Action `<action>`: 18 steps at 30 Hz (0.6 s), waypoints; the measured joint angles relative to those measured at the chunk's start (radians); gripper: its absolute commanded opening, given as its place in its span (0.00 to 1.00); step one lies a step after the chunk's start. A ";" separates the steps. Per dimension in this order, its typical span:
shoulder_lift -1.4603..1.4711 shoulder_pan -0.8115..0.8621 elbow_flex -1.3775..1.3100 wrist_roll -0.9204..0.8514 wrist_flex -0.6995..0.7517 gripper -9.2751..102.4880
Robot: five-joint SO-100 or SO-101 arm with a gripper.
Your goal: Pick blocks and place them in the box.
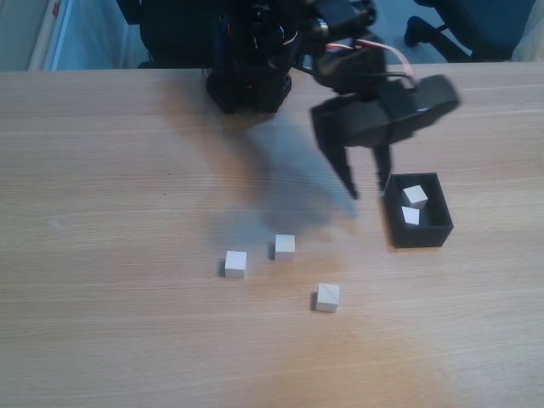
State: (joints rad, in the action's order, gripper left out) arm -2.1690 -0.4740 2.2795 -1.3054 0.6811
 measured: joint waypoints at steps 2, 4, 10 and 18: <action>-0.081 0.049 0.087 -0.037 0.008 0.22; -0.149 0.103 0.161 -0.063 0.014 0.23; -0.219 0.207 0.258 -0.080 0.014 0.24; -0.112 0.282 0.262 -0.087 -0.109 0.25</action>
State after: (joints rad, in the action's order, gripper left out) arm -2.2810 -0.1917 2.5418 -1.3929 0.5722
